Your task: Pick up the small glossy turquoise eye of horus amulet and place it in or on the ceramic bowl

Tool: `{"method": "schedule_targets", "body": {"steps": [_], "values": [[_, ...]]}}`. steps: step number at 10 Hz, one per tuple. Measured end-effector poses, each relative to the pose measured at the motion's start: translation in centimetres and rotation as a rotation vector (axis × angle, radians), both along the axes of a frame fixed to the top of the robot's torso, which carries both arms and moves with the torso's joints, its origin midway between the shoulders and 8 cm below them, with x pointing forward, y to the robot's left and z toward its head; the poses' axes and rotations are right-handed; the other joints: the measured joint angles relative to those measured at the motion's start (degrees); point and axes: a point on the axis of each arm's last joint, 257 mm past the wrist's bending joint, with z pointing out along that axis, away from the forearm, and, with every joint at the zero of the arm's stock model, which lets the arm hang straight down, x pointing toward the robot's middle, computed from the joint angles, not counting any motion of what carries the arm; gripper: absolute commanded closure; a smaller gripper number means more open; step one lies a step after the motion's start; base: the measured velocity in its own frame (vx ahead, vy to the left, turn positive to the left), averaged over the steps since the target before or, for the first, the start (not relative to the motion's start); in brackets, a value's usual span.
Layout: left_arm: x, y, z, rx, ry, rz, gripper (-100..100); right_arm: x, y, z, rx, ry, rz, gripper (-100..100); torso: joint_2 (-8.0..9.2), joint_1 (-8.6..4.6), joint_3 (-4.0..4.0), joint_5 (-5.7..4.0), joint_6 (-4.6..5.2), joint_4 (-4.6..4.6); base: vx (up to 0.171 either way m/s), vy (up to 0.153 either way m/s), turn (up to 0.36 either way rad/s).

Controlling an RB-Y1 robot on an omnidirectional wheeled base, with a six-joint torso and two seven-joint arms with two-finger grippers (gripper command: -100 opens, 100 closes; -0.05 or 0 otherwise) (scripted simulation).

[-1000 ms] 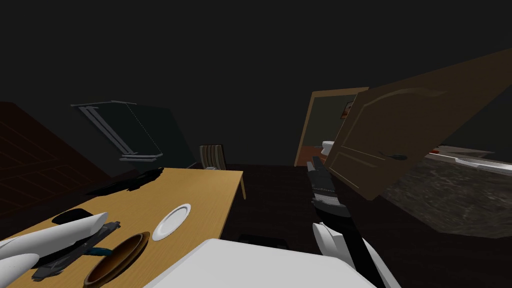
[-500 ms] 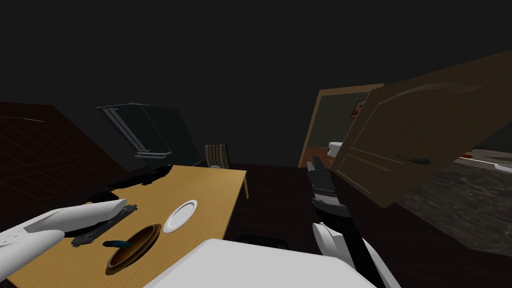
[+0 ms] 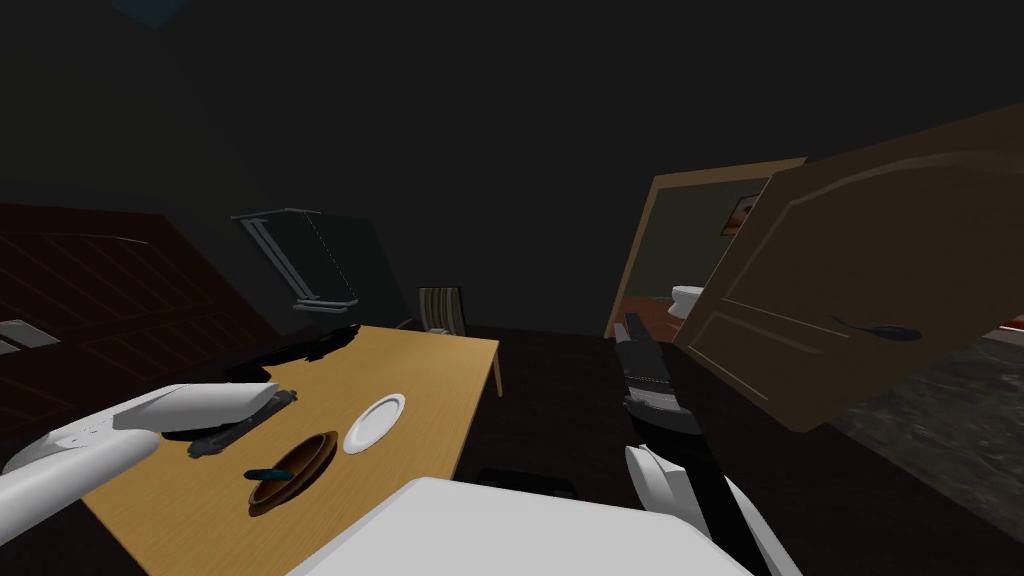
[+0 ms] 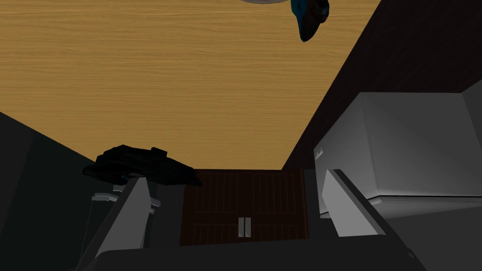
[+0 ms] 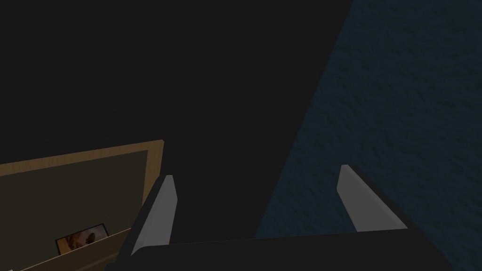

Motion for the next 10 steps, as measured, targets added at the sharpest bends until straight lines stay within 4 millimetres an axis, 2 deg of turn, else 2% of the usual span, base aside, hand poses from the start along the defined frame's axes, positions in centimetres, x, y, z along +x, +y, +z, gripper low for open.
{"method": "schedule_targets", "body": {"steps": [3,5,6,10], "values": [[1.9,-1.3,0.7,0.004,0.0,-0.024,-100,0.0,0.0,0.0,0.0,0.0,0.0,0,0.0,-0.09,0.0,-0.01,0.01,0.0,0.002,0.016,0.072],[3.6,-2.6,1.5,0.001,-0.015,-0.046,-100,0.0,0.0,0.0,0.0,0.0,0.0,0,-0.06,-0.17,-0.03,-0.05,0.0,-0.01,0.027,-0.001,0.087],[4.4,-3.5,1.2,-0.004,-0.014,-0.059,-100,0.0,0.0,0.0,0.0,0.0,0.0,0,-0.08,-0.16,-0.05,-0.02,0.01,-0.02,0.0,0.0,0.0],[5.6,-5.7,1.2,-0.018,-0.01,-0.077,-100,0.0,0.0,0.0,0.0,0.0,0.0,0,-0.02,-0.15,-0.01,-0.02,0.02,-0.01,0.019,0.0,0.064]]}}
